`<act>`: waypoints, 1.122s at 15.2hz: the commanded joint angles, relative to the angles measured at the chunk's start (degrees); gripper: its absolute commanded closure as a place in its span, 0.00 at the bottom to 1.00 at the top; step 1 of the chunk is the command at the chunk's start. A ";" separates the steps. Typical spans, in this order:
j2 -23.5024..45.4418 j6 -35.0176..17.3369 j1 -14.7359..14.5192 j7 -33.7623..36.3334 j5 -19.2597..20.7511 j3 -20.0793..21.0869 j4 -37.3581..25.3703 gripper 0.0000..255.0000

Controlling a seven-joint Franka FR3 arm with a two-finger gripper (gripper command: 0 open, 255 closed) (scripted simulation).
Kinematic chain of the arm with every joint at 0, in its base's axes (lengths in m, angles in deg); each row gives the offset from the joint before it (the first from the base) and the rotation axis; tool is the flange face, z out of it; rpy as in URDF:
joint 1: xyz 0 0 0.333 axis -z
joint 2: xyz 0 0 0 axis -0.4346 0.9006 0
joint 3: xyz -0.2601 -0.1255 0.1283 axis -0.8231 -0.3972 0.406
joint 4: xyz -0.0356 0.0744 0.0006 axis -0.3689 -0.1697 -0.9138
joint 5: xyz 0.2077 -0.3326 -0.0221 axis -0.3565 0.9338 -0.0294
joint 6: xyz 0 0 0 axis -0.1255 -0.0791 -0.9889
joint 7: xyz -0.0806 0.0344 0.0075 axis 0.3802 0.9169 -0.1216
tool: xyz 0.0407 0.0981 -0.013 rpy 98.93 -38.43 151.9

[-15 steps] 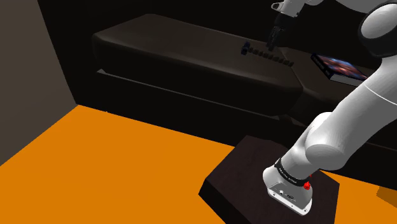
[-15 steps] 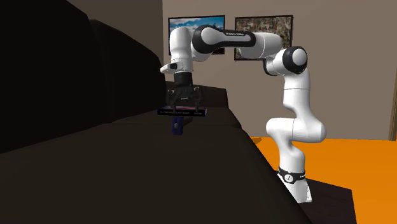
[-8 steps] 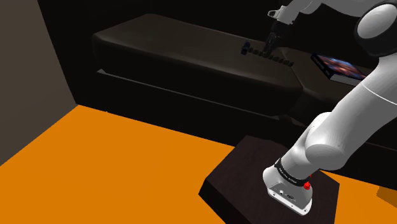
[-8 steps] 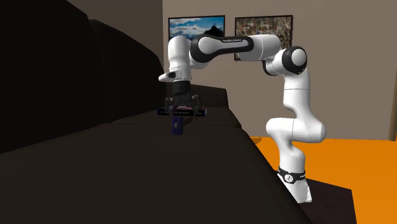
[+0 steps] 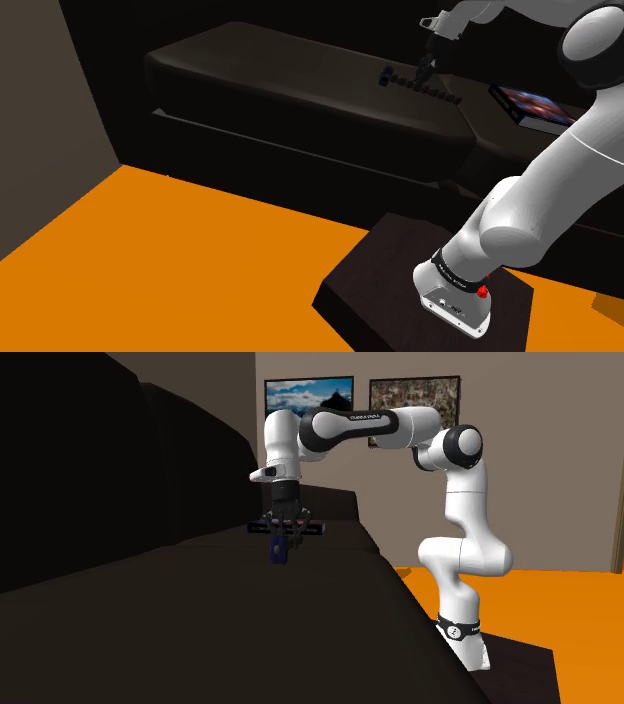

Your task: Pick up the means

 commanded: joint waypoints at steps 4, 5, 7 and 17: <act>0.01 0.80 0.05 -0.04 0.02 -0.06 -0.76 1.00; 0.05 1.57 0.05 0.02 0.00 -0.06 -1.57 1.00; 0.25 3.14 0.07 0.07 -0.12 -0.11 -3.27 1.00; 2.33 11.30 0.46 -0.17 -1.52 -0.70 -12.83 1.00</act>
